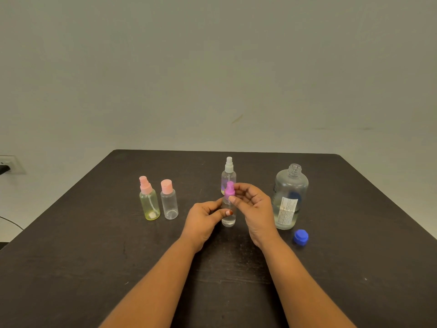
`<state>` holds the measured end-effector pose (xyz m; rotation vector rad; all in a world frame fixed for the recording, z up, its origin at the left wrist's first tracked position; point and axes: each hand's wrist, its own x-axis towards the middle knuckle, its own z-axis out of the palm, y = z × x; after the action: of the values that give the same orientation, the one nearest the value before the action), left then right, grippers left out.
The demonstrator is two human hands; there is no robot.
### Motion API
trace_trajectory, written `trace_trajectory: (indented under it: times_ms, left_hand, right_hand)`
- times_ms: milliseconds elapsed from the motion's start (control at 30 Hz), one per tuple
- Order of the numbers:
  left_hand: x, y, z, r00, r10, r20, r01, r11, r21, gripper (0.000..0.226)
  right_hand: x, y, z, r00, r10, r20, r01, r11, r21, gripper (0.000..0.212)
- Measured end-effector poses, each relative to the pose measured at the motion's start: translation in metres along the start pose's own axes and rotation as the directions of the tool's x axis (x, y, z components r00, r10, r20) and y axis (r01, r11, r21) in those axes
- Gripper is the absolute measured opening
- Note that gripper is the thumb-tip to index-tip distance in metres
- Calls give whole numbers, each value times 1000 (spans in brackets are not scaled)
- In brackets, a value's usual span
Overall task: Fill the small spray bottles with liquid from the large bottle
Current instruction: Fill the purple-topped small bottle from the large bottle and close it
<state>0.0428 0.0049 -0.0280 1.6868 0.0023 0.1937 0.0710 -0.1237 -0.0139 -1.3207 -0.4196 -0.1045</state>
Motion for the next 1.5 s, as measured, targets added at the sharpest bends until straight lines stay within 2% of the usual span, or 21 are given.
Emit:
trace_trajectory:
  times_ms: [233,367,600,833,967,1300,1500]
  left_hand:
    - [0,-1,0,1000,-8,-6,9,1000,8,29]
    - [0,-1,0,1000,-5,-11,5,1000,-2,30]
    - [-1,0,0,1000,1,-8,-1,1000,19,26]
    - [-1,1,0,1000,-7,-10,7,1000,21,28]
    - [0,0,0,1000,-8,-14,8,1000,27,30]
    - [-1,1,0,1000,-14,-5,14,1000,11,26]
    - [-1,0,0,1000,-22,-13,22,1000,-1,24]
  right_hand:
    - [-2,-2,-1,999,8,44,-11,999,50,35]
    - [-2,-2,-3,997,-6,73,5,1000,14,35]
    - [0,2,-3,1000,11,19,-10,1000,-16,29]
    - [-1,0,-3,999,21,45,-23,999,34,31]
    - [-1,1,-4,998,4,69,-5,1000,2,31]
    - [0,0,-2,1000,8,14,-8,1000,4,27]
    - [-1,1,-3,999,30,44,-32,999,44,30]
